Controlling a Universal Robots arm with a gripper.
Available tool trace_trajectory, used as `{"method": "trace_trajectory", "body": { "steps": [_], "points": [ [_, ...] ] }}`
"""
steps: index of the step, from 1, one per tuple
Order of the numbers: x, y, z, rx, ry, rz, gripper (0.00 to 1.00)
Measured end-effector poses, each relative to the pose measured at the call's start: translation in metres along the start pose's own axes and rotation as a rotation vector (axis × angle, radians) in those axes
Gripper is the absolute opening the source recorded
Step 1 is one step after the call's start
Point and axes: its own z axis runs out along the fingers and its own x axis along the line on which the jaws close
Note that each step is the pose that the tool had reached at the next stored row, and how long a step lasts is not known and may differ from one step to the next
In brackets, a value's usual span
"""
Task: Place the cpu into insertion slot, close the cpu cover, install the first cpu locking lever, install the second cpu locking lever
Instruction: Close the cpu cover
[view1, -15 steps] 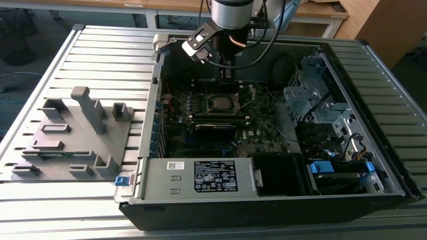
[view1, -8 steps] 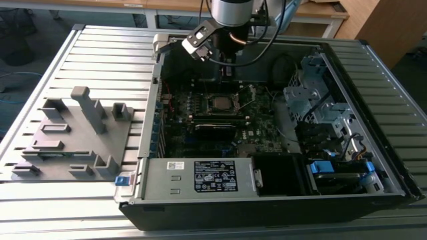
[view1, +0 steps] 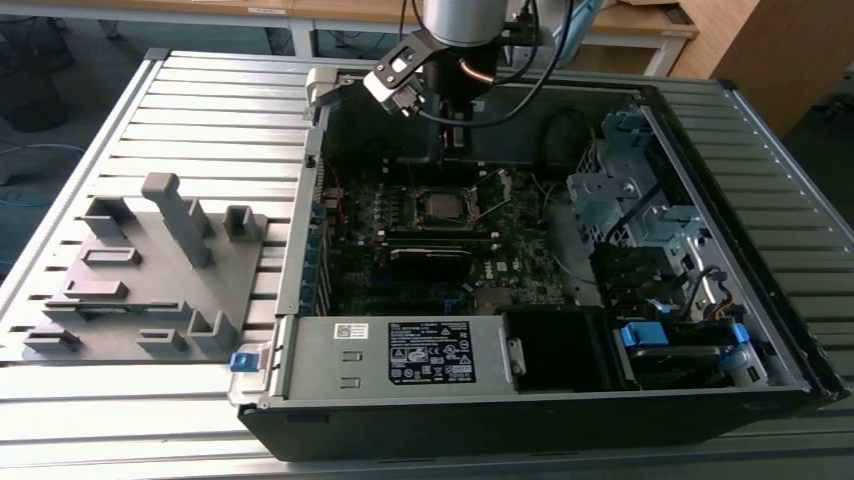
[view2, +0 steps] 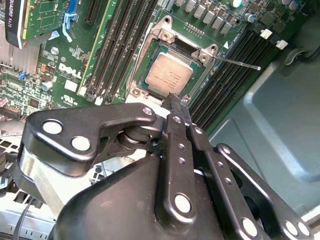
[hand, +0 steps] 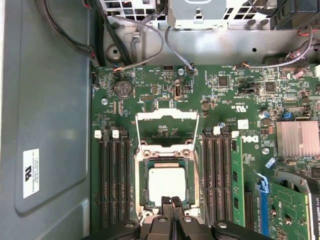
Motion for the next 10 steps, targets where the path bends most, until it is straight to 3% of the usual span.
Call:
{"method": "trace_trajectory", "body": {
  "steps": [10],
  "points": [
    [0.0001, 0.0024, -0.0003, 0.0003, -0.0004, 0.000, 0.10]
  ]
}}
